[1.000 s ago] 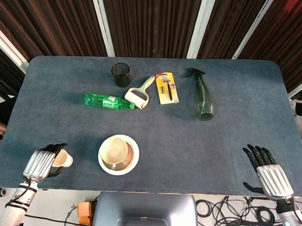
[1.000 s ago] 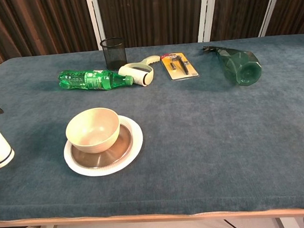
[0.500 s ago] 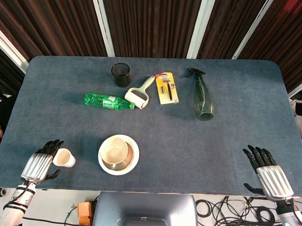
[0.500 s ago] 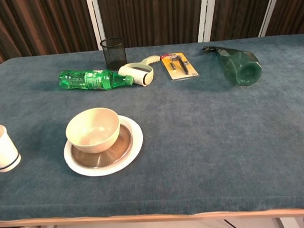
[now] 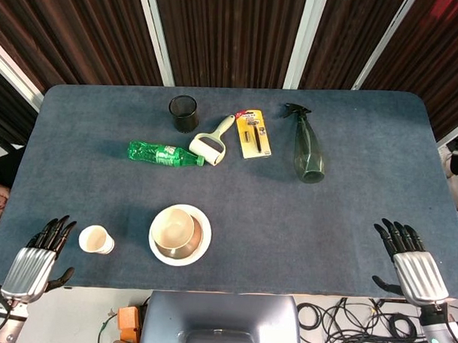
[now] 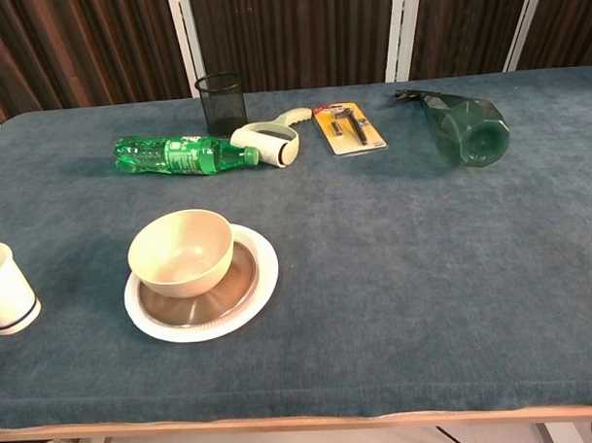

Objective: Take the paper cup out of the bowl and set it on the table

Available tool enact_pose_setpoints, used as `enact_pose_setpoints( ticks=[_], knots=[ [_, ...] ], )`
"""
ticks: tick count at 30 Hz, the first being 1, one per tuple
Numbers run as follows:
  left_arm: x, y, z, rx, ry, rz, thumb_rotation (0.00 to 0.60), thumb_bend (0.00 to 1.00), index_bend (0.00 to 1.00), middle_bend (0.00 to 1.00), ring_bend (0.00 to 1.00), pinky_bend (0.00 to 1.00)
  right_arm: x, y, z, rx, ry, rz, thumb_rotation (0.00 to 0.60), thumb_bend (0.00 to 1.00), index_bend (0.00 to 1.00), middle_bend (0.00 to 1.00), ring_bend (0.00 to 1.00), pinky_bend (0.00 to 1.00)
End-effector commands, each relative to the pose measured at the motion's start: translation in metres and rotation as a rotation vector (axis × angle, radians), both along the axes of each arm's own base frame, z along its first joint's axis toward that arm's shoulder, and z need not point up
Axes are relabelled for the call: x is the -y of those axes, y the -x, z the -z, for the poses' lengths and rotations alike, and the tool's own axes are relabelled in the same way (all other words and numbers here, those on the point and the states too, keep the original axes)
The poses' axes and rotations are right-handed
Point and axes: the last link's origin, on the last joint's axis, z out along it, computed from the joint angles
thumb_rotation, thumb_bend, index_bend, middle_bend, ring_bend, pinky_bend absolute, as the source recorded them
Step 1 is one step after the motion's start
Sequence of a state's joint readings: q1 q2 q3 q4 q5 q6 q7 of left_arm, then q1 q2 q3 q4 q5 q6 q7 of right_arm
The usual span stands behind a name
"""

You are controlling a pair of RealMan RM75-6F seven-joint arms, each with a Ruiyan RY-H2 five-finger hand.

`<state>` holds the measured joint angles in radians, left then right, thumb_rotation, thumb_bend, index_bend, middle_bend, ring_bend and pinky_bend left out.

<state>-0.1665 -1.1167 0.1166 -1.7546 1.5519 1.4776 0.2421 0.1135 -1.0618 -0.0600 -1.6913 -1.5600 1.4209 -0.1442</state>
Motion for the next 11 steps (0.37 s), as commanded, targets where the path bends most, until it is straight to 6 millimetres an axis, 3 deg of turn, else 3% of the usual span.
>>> enact_pose_setpoints(
  ticks=[1,11],
  knots=[
    [0.0183,0.0055,-0.0111,0.006,0.001,0.008,0.6,0.26,0.0,0.01,0.02,0.23,-0.001,-0.0003,0.0036,-0.005,0.007,0.008,0.6,0.0,0.0,0.01,0.0,0.09],
    [0.0199,0.0146,-0.0197,0.008,-0.021,-0.046,0.6,0.26,0.0,0.02,0.02,0.23,-0.0039,-0.0003,0.009,-0.016,-0.034,0.011,0.6,0.0,0.0,0.01,0.0,0.09]
  ],
)
